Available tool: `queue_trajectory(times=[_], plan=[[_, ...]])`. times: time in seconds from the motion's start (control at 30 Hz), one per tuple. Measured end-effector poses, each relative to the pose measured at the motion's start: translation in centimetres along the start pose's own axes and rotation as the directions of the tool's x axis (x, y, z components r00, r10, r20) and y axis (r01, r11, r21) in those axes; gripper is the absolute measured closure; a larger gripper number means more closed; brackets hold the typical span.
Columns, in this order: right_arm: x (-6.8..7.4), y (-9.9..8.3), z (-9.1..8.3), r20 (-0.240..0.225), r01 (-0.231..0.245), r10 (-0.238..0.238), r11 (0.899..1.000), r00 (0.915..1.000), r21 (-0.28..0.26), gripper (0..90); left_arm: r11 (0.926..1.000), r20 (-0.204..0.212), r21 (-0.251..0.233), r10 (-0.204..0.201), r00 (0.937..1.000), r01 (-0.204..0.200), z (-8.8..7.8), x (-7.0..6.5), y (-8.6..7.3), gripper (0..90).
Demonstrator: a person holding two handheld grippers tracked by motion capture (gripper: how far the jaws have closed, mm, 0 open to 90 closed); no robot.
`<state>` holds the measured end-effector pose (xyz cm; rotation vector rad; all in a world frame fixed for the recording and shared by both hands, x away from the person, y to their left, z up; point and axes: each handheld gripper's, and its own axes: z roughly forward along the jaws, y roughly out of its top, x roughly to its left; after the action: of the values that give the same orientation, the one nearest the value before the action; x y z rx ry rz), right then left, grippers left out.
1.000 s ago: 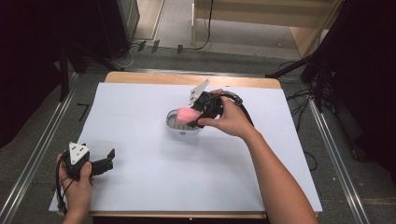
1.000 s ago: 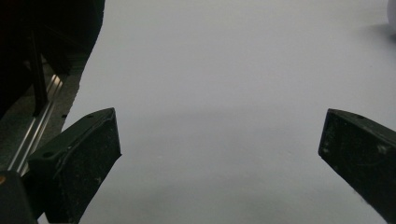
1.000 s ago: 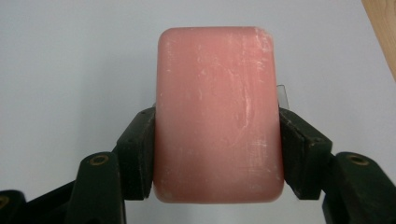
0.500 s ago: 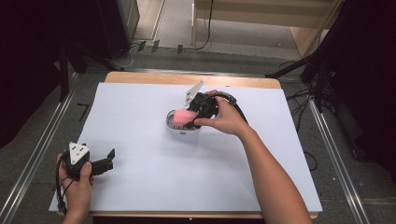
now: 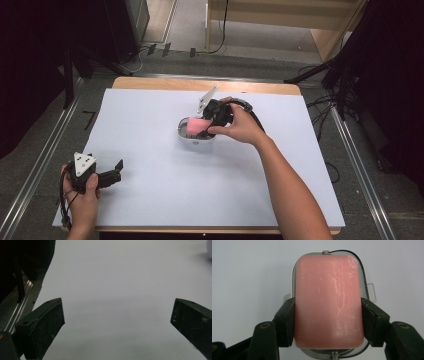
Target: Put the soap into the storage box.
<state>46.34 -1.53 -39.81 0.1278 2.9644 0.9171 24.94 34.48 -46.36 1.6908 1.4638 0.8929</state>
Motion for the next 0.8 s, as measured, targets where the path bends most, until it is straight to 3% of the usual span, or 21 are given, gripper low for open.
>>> queue_trajectory(times=[0.27,0.77,0.8], plan=[[-0.24,-0.1,0.17,0.001,-0.004,0.004,1.0,1.0,-0.005,38.8,1.0,0.0,0.0,0.001,1.0,-0.001,0.0,0.0,0.0,0.0],[-0.49,-0.52,0.29,-0.037,-0.061,0.062,0.998,0.9974,0.008,38.6,1.0,-0.001,0.0,0.0,1.0,0.0,-0.02,-0.01,0.0,0.0],[-0.67,-0.67,-0.08,-0.024,-0.068,0.067,0.998,0.9974,-0.018,38.9,1.0,-0.002,0.0,0.0,1.0,0.0,-0.02,-0.01,0.0,0.0]])
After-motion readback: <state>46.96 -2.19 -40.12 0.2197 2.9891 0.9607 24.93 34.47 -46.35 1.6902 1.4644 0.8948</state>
